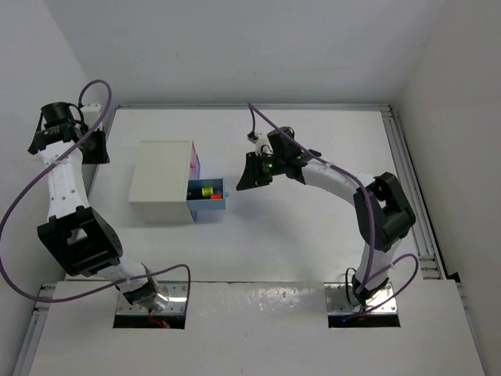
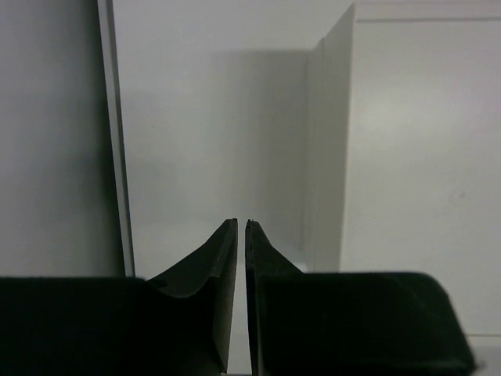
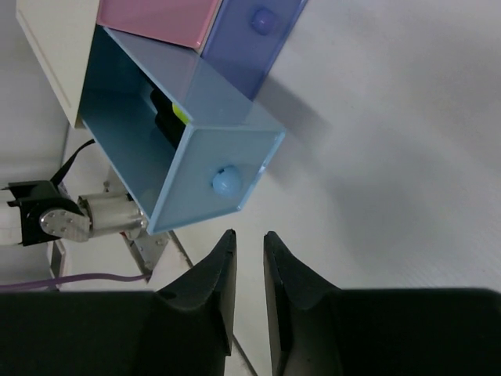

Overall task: Sort the stationery into containers
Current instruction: Close the drawer in the storage box.

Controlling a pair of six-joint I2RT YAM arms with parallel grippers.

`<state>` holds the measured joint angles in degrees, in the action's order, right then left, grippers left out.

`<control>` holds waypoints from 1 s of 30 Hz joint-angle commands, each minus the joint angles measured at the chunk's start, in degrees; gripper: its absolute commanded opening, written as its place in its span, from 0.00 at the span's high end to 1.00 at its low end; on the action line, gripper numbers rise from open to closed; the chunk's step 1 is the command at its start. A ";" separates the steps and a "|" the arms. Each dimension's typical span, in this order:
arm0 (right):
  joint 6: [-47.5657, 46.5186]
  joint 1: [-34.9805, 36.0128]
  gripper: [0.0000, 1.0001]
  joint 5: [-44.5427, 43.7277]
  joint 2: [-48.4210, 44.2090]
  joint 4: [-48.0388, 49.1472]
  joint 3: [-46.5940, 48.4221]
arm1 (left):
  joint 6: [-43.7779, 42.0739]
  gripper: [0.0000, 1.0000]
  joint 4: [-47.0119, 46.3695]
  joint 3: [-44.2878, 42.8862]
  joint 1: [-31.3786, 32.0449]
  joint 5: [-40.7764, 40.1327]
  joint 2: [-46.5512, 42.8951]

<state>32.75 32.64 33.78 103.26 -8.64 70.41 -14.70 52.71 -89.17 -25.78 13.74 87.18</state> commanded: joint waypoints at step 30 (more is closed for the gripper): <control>11.45 10.07 0.82 6.04 15.38 14.62 15.54 | -10.09 0.78 4.86 13.23 -6.48 23.44 4.67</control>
<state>42.39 41.32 39.22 117.64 1.56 82.63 -23.77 57.95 -76.53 -31.97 33.71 91.53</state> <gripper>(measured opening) 0.177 0.222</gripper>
